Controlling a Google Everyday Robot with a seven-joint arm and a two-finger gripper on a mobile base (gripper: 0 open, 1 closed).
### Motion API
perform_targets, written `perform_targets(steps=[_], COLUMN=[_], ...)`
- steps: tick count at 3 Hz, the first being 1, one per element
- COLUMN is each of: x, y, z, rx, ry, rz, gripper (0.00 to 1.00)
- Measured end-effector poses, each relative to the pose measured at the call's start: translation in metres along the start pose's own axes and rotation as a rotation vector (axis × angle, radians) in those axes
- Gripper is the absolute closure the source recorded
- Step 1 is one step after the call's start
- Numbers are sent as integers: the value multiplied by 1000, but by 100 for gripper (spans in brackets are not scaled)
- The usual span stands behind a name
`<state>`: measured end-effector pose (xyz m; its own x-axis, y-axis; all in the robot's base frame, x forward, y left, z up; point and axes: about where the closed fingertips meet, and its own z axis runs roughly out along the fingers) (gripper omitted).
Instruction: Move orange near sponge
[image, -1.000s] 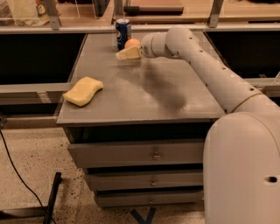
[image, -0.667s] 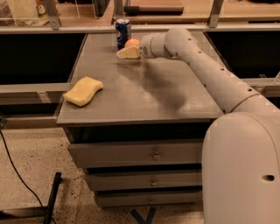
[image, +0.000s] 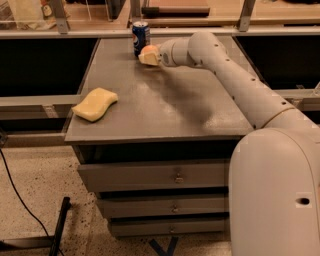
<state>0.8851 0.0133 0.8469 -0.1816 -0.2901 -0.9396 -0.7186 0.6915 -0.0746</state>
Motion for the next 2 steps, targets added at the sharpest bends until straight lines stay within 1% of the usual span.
perform_targets(steps=[1, 2], x=[5, -1], y=[-3, 0], z=[-5, -19], rx=[2, -22], ry=[19, 1], rz=[19, 23], gripper=[65, 79])
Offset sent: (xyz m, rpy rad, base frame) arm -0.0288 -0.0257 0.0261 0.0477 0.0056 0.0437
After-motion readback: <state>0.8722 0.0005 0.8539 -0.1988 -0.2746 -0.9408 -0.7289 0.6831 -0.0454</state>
